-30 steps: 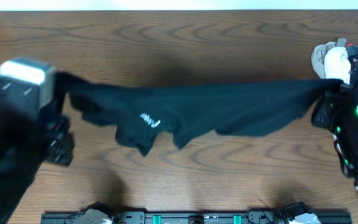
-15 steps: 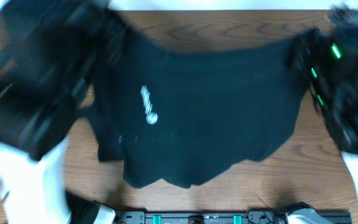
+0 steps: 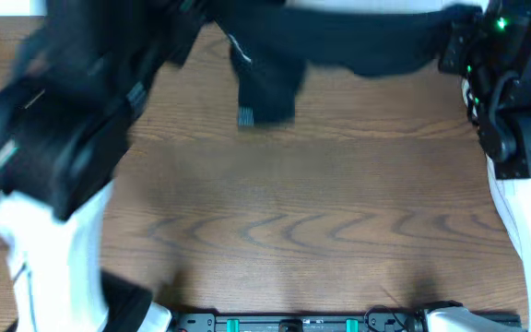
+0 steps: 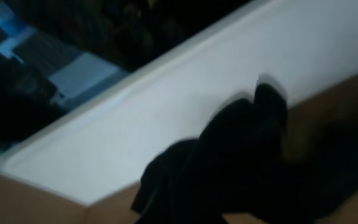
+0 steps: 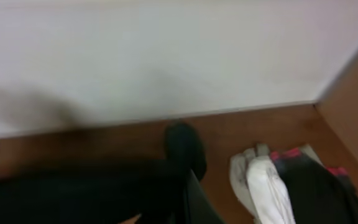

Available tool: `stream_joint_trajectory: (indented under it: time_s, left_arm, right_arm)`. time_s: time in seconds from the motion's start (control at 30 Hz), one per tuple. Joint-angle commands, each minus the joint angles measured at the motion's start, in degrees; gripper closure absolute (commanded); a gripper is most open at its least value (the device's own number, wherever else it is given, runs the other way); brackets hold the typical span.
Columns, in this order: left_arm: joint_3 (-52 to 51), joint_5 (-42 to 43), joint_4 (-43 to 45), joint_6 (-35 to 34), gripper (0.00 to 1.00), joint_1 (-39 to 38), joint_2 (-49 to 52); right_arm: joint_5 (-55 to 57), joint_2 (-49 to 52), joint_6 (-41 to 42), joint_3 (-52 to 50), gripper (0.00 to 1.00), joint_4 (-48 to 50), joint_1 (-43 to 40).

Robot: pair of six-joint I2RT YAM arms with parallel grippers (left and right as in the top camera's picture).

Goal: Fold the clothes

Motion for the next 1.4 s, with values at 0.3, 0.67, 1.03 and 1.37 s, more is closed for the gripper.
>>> stream_joint_trajectory:
  time_s: [0.3, 0.67, 1.03, 1.37]
  left_arm:
    - [-2.27, 6.08, -24.06, -2.64, 0.92, -0.26, 3.74]
    - [-2.27, 6.08, -24.61, -3.80, 0.84, -0.26, -2.19]
    - [-7.80, 12.11, -24.96, -23.47, 0.60, -0.20, 0.04]
    - [-37.03, 12.11, -14.86, -40.61, 0.55, 0.96, 4.09]
  right_arm:
    - [-16.28, 1.68, -8.17, 0.98, 0.85, -23.82, -0.15]
    - [-20.46, 1.51, -14.45, 0.98, 0.62, -32.48, -0.22]
    - [-20.48, 5.05, -1.29, 0.98, 0.33, -32.98, -0.46]
    - [-23.30, 11.80, 2.71, 0.98, 0.31, -33.77, -0.59]
